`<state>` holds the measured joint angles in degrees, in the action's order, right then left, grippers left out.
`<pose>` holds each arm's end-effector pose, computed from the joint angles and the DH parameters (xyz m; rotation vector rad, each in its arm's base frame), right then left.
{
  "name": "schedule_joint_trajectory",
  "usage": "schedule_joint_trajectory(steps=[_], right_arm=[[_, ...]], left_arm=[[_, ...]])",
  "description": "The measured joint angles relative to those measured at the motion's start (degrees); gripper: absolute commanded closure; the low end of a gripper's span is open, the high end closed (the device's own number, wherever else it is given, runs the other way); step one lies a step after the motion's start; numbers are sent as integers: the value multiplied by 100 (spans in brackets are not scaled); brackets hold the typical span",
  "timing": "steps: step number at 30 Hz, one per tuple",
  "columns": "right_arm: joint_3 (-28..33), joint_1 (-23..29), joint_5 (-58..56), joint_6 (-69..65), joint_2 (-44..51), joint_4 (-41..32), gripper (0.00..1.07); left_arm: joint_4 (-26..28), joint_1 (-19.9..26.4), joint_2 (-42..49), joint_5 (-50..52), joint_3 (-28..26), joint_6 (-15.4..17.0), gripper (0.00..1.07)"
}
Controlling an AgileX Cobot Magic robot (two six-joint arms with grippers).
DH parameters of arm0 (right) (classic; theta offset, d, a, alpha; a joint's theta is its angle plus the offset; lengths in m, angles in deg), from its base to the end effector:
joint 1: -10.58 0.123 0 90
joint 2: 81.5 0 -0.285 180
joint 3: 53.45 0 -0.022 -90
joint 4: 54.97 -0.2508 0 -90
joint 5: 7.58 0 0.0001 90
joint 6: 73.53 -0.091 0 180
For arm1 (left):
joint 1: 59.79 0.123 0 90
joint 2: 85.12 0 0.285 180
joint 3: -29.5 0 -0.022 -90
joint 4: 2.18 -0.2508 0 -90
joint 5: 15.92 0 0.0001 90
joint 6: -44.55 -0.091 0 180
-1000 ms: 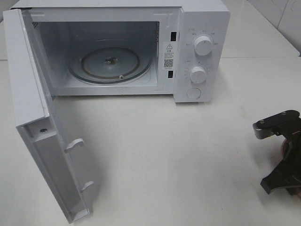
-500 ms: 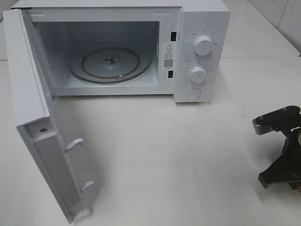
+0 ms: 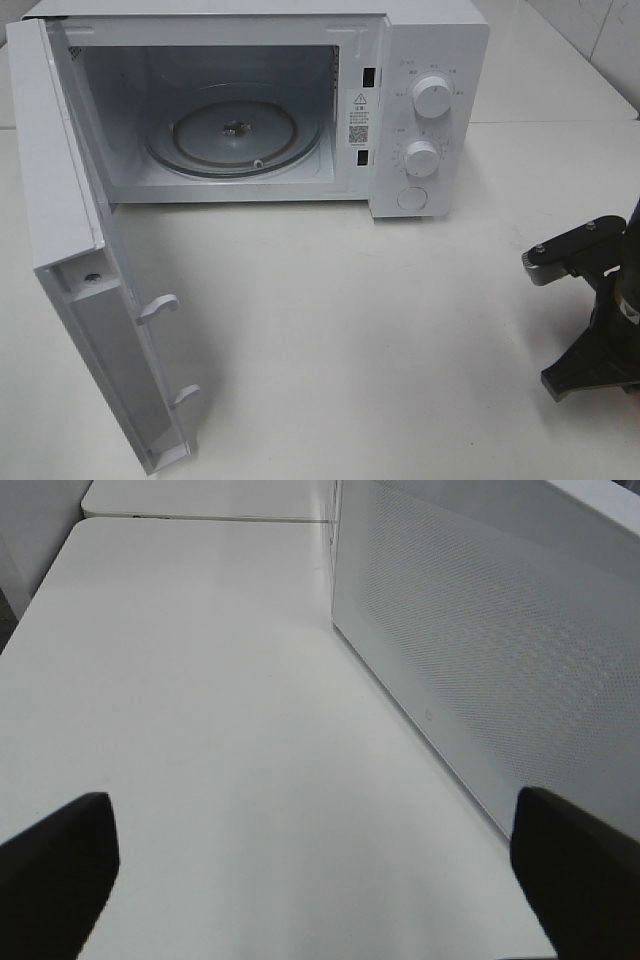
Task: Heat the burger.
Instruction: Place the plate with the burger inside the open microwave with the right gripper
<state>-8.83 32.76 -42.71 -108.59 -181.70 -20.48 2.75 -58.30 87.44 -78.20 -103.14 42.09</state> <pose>0.2154 0.0557 0.1255 -0.3995 2.9162 -0.4470 -0.0094 -0.0072 0.2812 0.0240 2.0408 -0.0597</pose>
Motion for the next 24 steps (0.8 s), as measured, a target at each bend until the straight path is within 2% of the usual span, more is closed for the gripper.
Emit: schedule_joint_trajectory(steps=[10,12,15,17,24], right_arm=[[0,487,-561,-138,229,195,107],[6,808,-653,-138,447,183,107],[6,871,-688,-138,510,183,107],[6,1163,-945,-138,728,189,107],[6,1587,-1203,-138,974,223,107]], left_arm=[[0,0,0,0,0,0,7],[0,0,0,0,0,0,7],[0,0,0,0,0,0,7],[0,0,0,0,0,0,7],[0,0,0,0,0,0,7]])
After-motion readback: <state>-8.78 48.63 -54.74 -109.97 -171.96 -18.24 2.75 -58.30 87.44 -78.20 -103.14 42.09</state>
